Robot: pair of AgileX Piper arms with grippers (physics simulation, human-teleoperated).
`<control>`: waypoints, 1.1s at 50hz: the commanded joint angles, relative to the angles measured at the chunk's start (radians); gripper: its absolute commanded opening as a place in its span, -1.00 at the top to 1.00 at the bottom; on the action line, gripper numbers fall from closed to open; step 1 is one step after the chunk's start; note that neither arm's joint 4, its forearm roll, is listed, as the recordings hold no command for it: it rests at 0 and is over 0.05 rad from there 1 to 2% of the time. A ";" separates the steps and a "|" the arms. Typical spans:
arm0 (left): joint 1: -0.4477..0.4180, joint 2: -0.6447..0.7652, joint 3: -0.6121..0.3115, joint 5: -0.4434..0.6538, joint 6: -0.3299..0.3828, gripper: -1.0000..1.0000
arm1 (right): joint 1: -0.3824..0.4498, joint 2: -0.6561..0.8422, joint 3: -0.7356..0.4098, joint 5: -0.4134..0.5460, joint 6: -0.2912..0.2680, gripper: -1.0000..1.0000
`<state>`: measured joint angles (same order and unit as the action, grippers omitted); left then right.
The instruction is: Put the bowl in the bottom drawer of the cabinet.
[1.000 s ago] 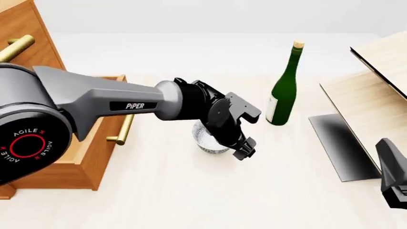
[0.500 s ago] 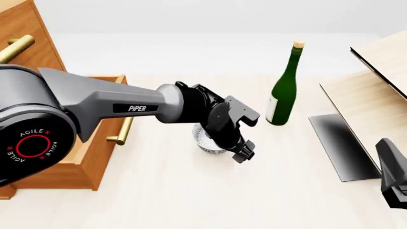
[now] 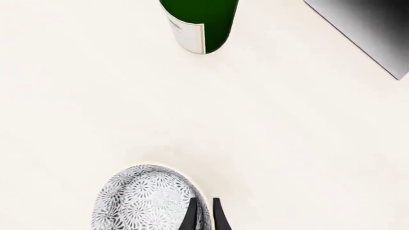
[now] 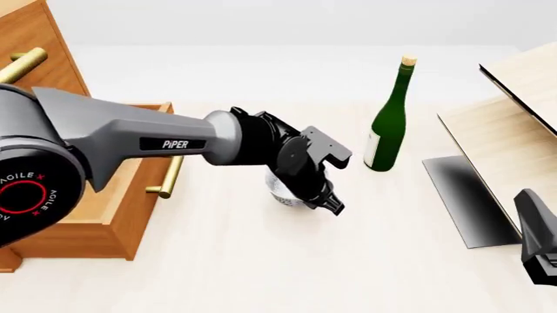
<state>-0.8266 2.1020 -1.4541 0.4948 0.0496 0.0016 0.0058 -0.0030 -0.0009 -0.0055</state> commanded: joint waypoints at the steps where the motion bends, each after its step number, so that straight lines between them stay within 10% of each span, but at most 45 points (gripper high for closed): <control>1: -0.004 -0.039 0.039 -0.039 0.018 1.00 | 0.000 0.000 0.000 0.000 0.000 -1.00; 55: 0.064 -0.332 0.143 -0.103 0.012 1.00 | 0.000 0.000 0.000 0.000 0.000 -1.00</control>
<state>-0.7733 1.8231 -1.3308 0.3961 0.0546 0.0017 0.0058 -0.0030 -0.0009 -0.0055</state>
